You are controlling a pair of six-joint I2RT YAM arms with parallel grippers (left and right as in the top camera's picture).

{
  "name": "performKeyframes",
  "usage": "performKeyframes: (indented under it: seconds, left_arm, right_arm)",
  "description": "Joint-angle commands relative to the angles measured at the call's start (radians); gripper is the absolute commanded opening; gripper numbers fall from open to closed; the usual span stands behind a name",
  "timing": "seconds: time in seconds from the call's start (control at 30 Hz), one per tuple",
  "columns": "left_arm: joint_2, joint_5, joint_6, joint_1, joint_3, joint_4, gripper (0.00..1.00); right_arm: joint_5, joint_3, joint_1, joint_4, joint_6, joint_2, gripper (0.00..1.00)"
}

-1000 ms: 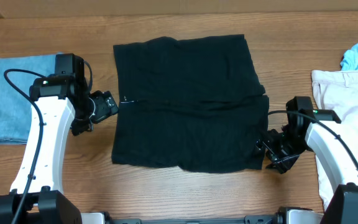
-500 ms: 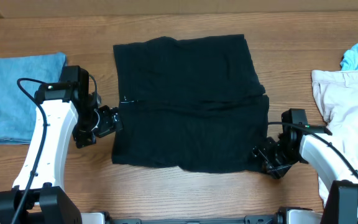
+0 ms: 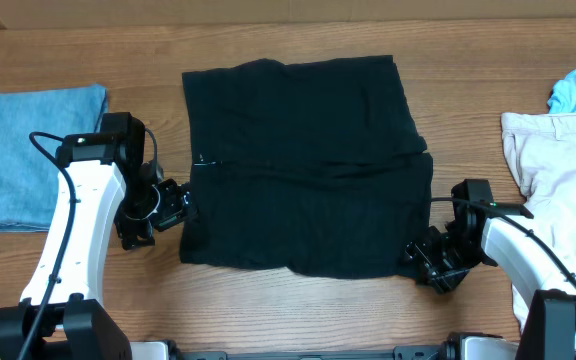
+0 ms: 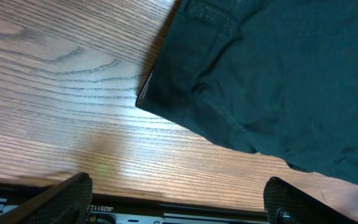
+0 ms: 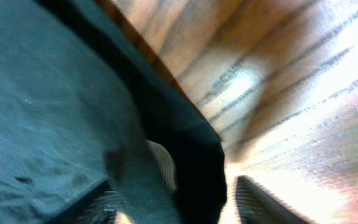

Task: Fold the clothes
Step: 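Move both grippers to the pants' bottom hem corners and grasp them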

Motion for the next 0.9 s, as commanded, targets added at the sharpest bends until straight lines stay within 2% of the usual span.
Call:
performKeyframes:
  seconds: [0.0,0.13,0.17,0.27,0.37,0.43,0.6,0.73,0.87]
  left_arm:
    - [-0.003,0.013,-0.018,-0.007,-0.006,0.001,0.9]
    - [-0.003,0.016,-0.019,-0.06,-0.006,-0.002,0.91]
    - [-0.003,0.016,-0.031,-0.083,-0.007,-0.006,0.91]
    - [-0.003,0.008,-0.082,-0.104,-0.042,0.004,0.94]
    - [-0.003,0.019,-0.158,-0.105,-0.19,0.112,0.93]
    - [-0.003,0.024,-0.221,-0.105,-0.298,0.19,0.89]
    - [-0.003,0.02,-0.299,-0.105,-0.393,0.283,0.79]
    - [-0.003,0.013,-0.344,-0.104,-0.447,0.389,0.61]
    - [-0.003,0.01,-0.37,-0.103,-0.443,0.432,0.62]
  right_arm:
    - [-0.006,-0.005,0.003,0.03,0.02,-0.018,0.39]
    - [-0.006,-0.005,0.003,0.058,0.02,-0.018,0.06]
    - [-0.006,-0.005,0.003,0.072,0.02,-0.018,0.04]
    - [-0.005,-0.005,0.003,0.085,0.019,-0.018,0.04]
    - [-0.005,-0.005,0.003,0.095,0.019,-0.018,0.04]
    - [-0.005,-0.005,0.003,0.103,0.016,-0.018,0.04]
    - [0.013,-0.005,0.003,0.108,0.015,-0.018,0.04]
    - [0.013,-0.005,0.003,0.109,0.015,-0.018,0.04]
    - [0.013,-0.005,0.003,0.116,0.015,-0.018,0.04]
